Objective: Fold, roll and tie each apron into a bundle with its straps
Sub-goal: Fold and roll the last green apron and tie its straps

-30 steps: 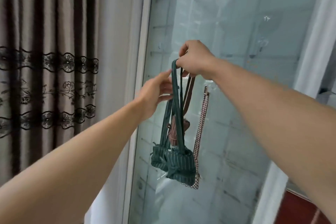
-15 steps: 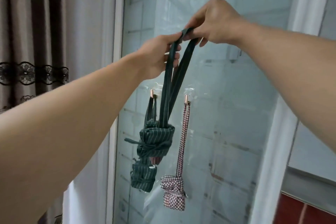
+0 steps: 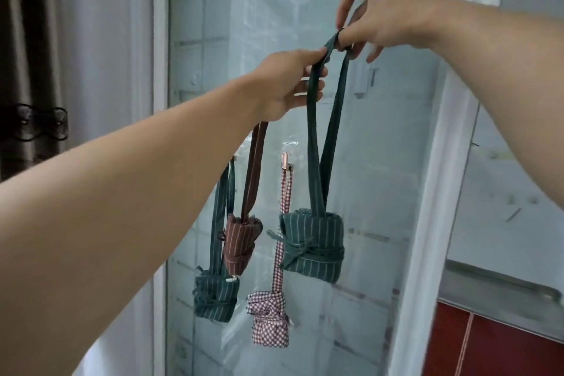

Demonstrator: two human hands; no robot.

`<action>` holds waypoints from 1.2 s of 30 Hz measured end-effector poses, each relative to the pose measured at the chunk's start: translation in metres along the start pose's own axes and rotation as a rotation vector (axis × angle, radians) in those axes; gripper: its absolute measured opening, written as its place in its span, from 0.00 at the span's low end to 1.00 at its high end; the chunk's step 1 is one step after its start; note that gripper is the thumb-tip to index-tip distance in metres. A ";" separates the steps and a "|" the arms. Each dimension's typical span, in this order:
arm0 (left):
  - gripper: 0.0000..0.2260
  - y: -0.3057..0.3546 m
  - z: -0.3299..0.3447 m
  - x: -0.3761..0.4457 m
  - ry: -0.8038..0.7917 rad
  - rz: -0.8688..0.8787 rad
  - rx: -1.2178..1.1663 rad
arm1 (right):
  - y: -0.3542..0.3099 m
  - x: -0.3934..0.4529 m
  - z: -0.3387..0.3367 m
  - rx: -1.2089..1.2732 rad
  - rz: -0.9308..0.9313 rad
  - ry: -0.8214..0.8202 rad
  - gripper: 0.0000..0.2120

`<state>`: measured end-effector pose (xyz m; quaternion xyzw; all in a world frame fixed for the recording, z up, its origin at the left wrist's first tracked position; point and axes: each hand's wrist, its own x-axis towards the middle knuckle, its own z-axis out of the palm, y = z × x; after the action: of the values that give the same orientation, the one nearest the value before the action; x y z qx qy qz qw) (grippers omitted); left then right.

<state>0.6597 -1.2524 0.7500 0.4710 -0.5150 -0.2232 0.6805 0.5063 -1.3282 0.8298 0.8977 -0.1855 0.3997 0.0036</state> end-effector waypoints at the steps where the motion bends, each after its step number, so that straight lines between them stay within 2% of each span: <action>1: 0.07 -0.002 0.006 -0.001 -0.005 -0.003 0.013 | 0.002 -0.003 -0.003 -0.060 0.020 -0.009 0.06; 4: 0.06 -0.011 0.023 -0.002 -0.010 -0.019 0.072 | 0.007 -0.013 -0.011 -0.308 0.069 -0.069 0.06; 7: 0.06 -0.017 0.037 0.000 0.038 -0.019 0.102 | 0.009 -0.021 -0.011 -0.457 0.076 -0.027 0.07; 13: 0.07 -0.019 0.050 0.002 0.091 -0.035 -0.019 | 0.016 -0.021 -0.012 -0.507 0.037 0.008 0.02; 17: 0.08 -0.017 0.049 0.005 0.073 -0.028 -0.105 | 0.019 -0.015 -0.016 -0.441 0.024 -0.046 0.06; 20: 0.08 -0.021 0.047 0.007 0.072 -0.034 -0.057 | 0.016 -0.018 -0.016 -0.509 0.007 -0.094 0.03; 23: 0.07 -0.030 0.051 0.005 0.086 -0.049 -0.004 | 0.020 -0.024 -0.011 -0.645 0.004 -0.050 0.03; 27: 0.07 -0.036 0.052 0.003 0.078 -0.046 0.050 | 0.022 -0.030 -0.006 -0.693 -0.003 -0.025 0.05; 36: 0.11 -0.045 0.047 -0.005 0.007 -0.056 0.170 | 0.017 -0.029 -0.006 -0.711 0.060 -0.197 0.08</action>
<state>0.6234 -1.2881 0.7092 0.5420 -0.5163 -0.1964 0.6333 0.4790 -1.3334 0.8107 0.8687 -0.3386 0.2218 0.2854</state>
